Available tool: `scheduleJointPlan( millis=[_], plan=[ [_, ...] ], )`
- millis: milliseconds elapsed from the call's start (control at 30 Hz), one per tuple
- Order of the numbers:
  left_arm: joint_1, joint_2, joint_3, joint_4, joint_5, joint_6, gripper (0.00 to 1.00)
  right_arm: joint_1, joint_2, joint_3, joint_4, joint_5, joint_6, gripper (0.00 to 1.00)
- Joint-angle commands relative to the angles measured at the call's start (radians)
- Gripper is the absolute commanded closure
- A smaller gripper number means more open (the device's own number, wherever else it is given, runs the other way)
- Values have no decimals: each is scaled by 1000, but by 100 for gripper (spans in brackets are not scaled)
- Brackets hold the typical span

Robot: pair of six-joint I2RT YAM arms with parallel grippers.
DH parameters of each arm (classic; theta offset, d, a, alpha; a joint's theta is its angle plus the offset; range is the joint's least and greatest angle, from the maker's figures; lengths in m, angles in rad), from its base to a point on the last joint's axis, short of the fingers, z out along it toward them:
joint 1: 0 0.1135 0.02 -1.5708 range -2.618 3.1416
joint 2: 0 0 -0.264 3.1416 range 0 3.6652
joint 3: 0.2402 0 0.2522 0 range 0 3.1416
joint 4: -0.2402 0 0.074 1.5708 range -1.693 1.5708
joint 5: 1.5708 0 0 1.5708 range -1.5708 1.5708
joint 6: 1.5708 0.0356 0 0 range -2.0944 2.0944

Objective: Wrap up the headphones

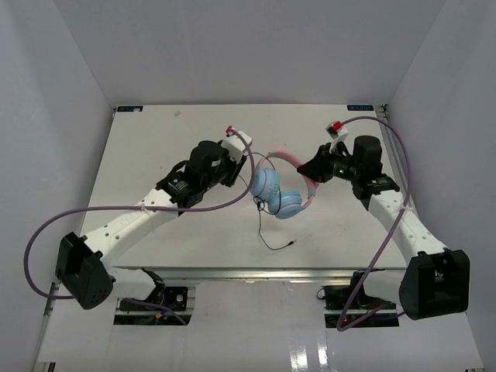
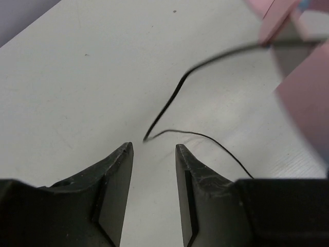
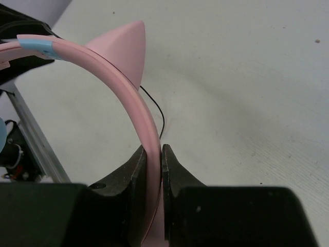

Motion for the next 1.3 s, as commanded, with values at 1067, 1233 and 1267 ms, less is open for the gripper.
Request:
scheduleJointPlan(
  millis=[1067,1233,1267],
  plan=[
    [-63,568,-368,1507,803,-657,77,-109,-46,420,123,-228,489,92],
    [-100,564,-372,1361,719,-586,99,-109,-36,465,60,-143,459,92],
    [-112,560,-375,1352,696,-575,100,-109,-35,480,25,-115,441,92]
  ],
)
